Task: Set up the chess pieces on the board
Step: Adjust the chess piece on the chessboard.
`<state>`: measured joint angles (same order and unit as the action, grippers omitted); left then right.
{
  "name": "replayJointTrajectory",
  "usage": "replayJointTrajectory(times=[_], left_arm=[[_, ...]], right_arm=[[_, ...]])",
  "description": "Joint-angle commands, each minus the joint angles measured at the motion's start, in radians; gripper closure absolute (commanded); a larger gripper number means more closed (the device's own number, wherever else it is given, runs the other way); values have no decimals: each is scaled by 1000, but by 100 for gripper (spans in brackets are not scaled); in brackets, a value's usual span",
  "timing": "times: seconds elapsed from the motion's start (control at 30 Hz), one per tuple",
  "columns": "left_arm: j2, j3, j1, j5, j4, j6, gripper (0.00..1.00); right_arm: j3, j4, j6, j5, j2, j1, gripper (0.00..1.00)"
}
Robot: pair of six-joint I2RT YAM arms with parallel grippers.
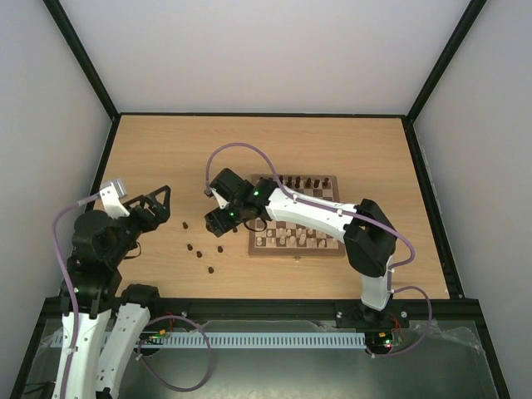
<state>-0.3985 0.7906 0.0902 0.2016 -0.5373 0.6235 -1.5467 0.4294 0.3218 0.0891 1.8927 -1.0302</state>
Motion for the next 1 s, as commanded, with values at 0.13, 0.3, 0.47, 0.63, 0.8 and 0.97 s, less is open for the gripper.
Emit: replayJointTrajectory(times=[0.13,0.3,0.47,0.63,0.8,0.97], left_arm=[[31,11,-3,1,-10,-5,0],[29,-13,-3,2,9,5,0],[27,-44,-3,-20,18,6,0],[15,-96,-3,-29,32,17,0],[4,-88,-3,-38,23,20,1],[13,-86,-3,-29,22,21,0]], right_arm=[[28,39,11,-18,-53,-8,22],[64,42,18,-42,-97,-8,19],[97,47,23,-68,-135,-8,18],[85,63,30,-97,-117,-7,19],[90,68,37,-138,-113,-9,20],[86,72,42,-169,-88,-10,28]])
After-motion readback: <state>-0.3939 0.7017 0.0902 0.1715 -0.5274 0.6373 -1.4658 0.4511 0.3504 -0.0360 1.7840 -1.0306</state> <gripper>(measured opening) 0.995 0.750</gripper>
